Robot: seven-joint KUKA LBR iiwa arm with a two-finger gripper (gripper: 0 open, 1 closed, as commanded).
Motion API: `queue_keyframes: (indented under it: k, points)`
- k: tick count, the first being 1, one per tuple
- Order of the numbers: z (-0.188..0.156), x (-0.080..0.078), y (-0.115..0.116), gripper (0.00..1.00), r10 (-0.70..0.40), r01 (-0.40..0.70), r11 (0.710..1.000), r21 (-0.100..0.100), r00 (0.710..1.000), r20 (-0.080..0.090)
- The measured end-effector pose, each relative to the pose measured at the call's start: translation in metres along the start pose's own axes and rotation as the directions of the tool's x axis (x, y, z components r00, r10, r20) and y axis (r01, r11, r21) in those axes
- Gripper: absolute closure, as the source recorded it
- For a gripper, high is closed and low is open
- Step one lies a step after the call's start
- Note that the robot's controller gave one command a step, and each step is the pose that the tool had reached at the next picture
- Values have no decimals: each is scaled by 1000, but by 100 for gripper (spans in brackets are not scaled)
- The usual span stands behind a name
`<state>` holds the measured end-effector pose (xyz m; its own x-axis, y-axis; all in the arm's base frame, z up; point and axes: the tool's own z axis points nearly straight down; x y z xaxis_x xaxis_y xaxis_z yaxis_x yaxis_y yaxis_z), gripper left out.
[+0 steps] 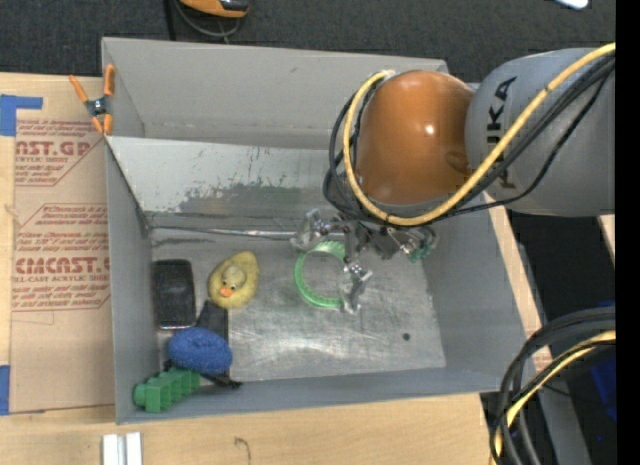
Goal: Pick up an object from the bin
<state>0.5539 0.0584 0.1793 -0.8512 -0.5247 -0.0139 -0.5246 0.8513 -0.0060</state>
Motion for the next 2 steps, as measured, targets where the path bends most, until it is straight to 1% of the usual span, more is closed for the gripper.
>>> queue_keyframes:
  k: [1,2]
  points:
    - [13,12,-1,100,108,-108,994,-9,994,-21]
    - [-30,35,-2,100,-94,94,996,-8,995,-13]
